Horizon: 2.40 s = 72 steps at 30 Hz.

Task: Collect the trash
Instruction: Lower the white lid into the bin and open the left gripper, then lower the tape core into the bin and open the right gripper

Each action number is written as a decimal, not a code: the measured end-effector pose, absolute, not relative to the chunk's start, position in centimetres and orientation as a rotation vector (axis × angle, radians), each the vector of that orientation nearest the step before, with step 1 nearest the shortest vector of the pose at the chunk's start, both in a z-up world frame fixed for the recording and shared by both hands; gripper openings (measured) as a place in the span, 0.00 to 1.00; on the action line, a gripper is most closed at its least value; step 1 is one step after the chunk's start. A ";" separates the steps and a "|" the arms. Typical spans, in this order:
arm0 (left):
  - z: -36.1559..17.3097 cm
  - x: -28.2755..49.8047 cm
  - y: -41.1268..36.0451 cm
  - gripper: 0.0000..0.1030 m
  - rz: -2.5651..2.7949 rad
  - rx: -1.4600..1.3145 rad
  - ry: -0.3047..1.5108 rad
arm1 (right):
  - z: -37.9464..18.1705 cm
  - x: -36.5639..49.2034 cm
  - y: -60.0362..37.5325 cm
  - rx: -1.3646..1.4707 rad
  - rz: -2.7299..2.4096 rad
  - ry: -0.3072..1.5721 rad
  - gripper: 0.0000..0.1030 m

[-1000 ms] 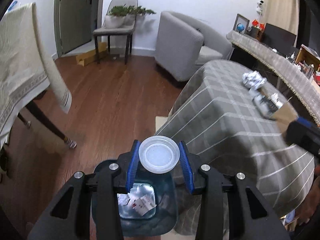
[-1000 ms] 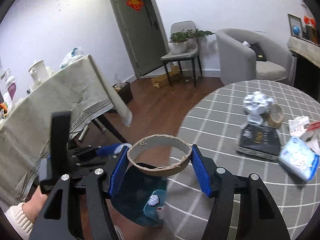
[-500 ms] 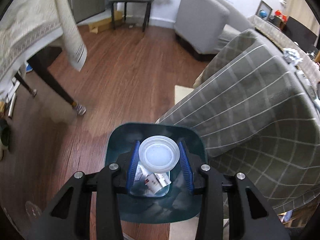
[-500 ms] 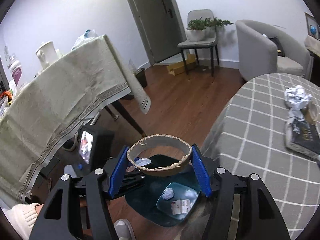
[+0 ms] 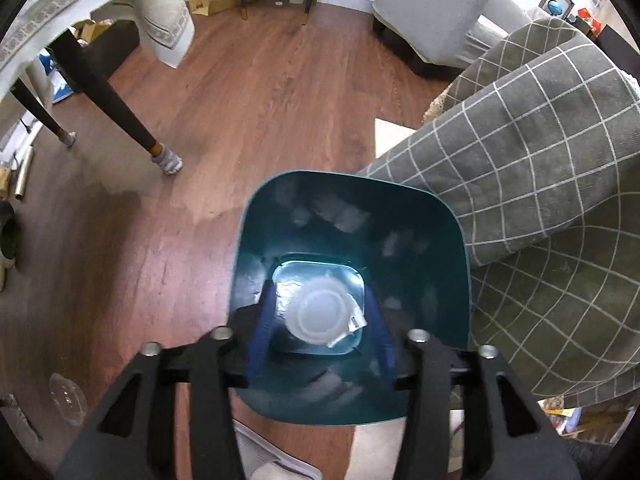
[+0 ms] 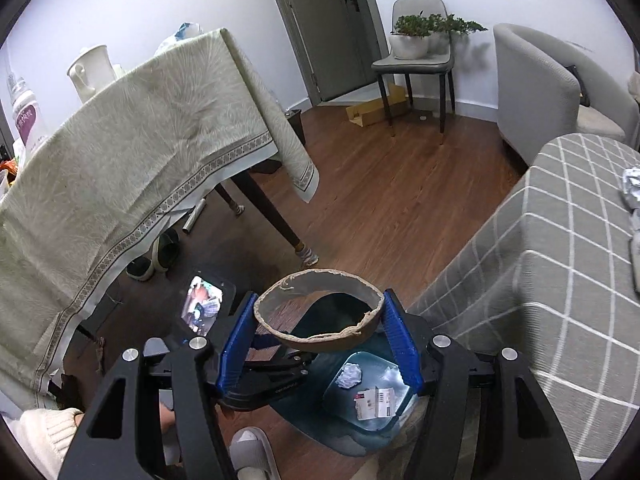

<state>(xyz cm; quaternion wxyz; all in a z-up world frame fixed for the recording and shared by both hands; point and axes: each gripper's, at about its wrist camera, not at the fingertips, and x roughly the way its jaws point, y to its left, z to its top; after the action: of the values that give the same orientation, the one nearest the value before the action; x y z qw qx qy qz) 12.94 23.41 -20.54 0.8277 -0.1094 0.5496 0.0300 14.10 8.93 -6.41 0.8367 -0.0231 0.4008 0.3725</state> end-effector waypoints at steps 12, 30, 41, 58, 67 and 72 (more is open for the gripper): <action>-15.6 10.3 28.7 0.74 0.122 -0.298 0.999 | -10.2 14.8 12.3 -0.108 0.764 0.917 0.61; -6.0 7.0 30.5 0.85 0.138 -0.306 0.737 | -18.8 15.6 16.2 -0.259 0.692 1.086 0.61; -1.4 5.9 28.1 0.82 0.087 -0.234 0.646 | -24.1 15.9 17.2 -0.333 0.664 1.194 0.62; 1.8 5.4 23.8 0.73 0.019 -0.110 0.596 | -25.0 16.1 16.7 -0.373 0.645 1.219 0.74; 2.9 5.5 22.6 0.80 -0.021 -0.137 0.606 | -17.0 15.0 16.1 -0.300 0.732 1.041 0.76; 3.2 5.9 21.7 0.93 0.024 -0.109 0.632 | -12.5 15.0 14.4 -0.263 0.756 0.942 0.78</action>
<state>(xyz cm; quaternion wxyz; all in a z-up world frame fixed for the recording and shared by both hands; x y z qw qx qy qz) 5.89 21.74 3.18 0.9490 -0.0534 0.3106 0.0119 15.01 14.42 -12.50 0.8151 -0.1234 0.4415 0.3542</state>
